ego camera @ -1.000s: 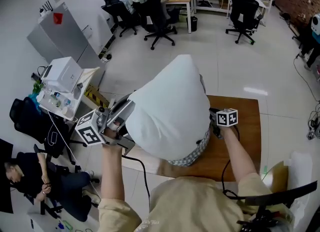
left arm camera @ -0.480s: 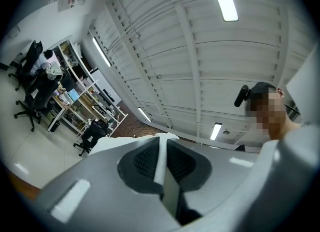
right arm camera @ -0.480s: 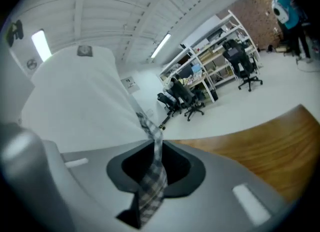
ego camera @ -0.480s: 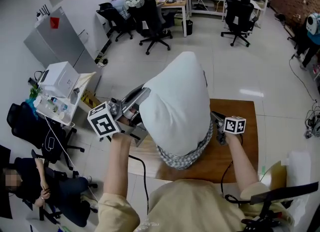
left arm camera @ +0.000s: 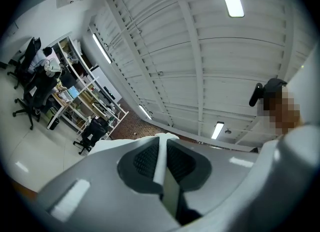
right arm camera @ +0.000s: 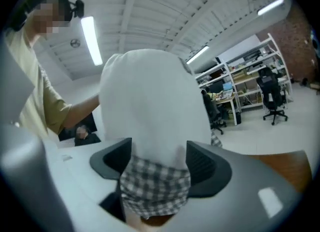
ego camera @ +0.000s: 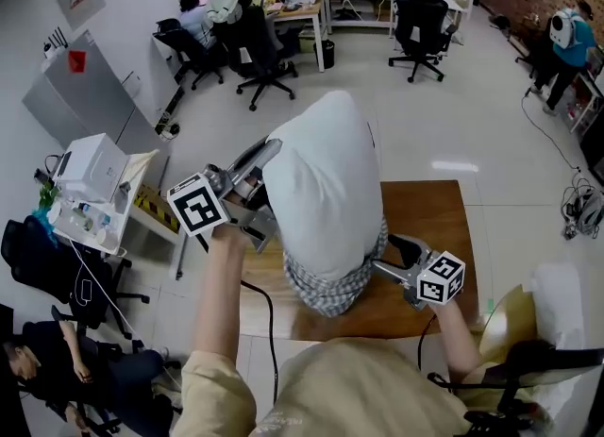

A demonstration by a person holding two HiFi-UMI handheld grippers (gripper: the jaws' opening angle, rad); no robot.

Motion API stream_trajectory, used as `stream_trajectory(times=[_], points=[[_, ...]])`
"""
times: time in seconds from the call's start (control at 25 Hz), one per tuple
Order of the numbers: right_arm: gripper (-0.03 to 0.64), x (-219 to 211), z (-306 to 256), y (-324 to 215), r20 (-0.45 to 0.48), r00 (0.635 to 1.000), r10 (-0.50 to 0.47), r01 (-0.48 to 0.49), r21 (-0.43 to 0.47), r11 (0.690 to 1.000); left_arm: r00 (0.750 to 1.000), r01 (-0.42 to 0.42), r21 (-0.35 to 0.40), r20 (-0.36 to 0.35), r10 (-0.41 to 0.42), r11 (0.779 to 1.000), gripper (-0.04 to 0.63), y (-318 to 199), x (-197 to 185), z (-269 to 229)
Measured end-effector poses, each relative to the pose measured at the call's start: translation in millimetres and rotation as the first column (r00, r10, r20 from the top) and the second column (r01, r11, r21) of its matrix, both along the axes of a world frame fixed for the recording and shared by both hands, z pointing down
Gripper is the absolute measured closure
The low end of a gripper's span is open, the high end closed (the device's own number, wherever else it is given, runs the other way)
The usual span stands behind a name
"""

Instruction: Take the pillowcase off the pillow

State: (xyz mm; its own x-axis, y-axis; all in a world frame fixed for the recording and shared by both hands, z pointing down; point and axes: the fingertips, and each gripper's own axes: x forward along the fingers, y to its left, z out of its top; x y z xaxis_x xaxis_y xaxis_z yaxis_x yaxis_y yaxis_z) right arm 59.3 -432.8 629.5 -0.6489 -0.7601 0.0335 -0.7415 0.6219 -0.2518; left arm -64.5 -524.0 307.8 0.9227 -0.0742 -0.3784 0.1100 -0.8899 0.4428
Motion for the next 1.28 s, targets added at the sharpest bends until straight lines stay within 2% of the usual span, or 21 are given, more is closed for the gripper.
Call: stream_trajectory(times=[0.08, 0.2, 0.32, 0.44, 0.56, 0.64, 0.68, 0.72, 0.84, 1.0, 1.16, 1.28], points=[[0.276, -31.1, 11.4, 19.7, -0.077, 0.995, -0.06, 0.059, -0.015, 0.998, 0.999, -0.025, 0.038, -0.026, 0.026, 0.999, 0.58, 0.7, -0.4, -8.3], [0.298, -67.5, 27.6, 40.2, -0.058, 0.99, -0.129, 0.123, -0.095, 0.988, 0.996, -0.059, 0.094, -0.054, 0.065, 0.994, 0.58, 3.1, -0.3, -23.6], [0.327, -91.9, 39.9, 45.8, -0.044, 0.986, -0.163, 0.153, -0.171, 0.973, 0.995, -0.073, 0.084, -0.059, 0.078, 0.994, 0.581, 0.4, 4.0, -29.9], [0.339, -118.1, 48.9, 42.4, -0.042, 0.978, -0.206, 0.193, -0.204, 0.96, 0.995, -0.08, 0.076, -0.055, 0.084, 0.994, 0.58, 1.7, 8.9, -30.7], [0.341, -133.8, 59.0, 27.5, -0.025, 0.985, -0.173, 0.163, -0.221, 0.962, 0.995, -0.079, 0.078, -0.047, 0.083, 0.994, 0.58, 4.4, 7.9, -27.9], [0.395, -134.2, 64.3, 15.9, -0.017, 0.992, -0.123, 0.116, -0.233, 0.966, 0.996, -0.075, 0.079, -0.046, 0.079, 0.994, 0.58, 4.7, 5.9, -26.3], [0.442, -132.8, 67.0, 10.8, -0.029, 0.995, -0.1, 0.09, -0.234, 0.968, 0.996, -0.071, 0.078, -0.049, 0.075, 0.994, 0.58, 4.2, 4.4, -26.5], [0.522, -131.6, 70.2, 7.0, -0.051, 0.995, -0.083, 0.069, -0.228, 0.971, 0.996, -0.066, 0.075, -0.053, 0.07, 0.995, 0.58, 3.5, 2.5, -27.3], [0.603, -135.5, 84.8, 6.2, -0.101, 0.991, -0.085, 0.062, -0.214, 0.975, 0.995, -0.056, 0.056, -0.075, 0.06, 0.997, 0.581, 2.0, -3.8, -28.9], [0.612, -136.1, 138.1, 3.4, -0.192, 0.972, -0.132, 0.079, -0.262, 0.962, 0.989, -0.054, -0.021, -0.139, 0.05, 0.998, 0.581, -10.3, -17.5, -28.4], [0.614, -130.3, 226.3, 5.8, -0.27, 0.944, -0.191, 0.072, -0.397, 0.915, 0.978, -0.033, -0.099, -0.206, 0.012, 0.995, 0.583, -29.0, -44.8, -19.4], [0.614, -123.2, 272.5, 8.8, -0.283, 0.937, -0.207, 0.053, -0.471, 0.88, 0.971, -0.032, -0.13, -0.239, 0.0, 0.991, 0.583, -34.1, -61.9, -8.7]])
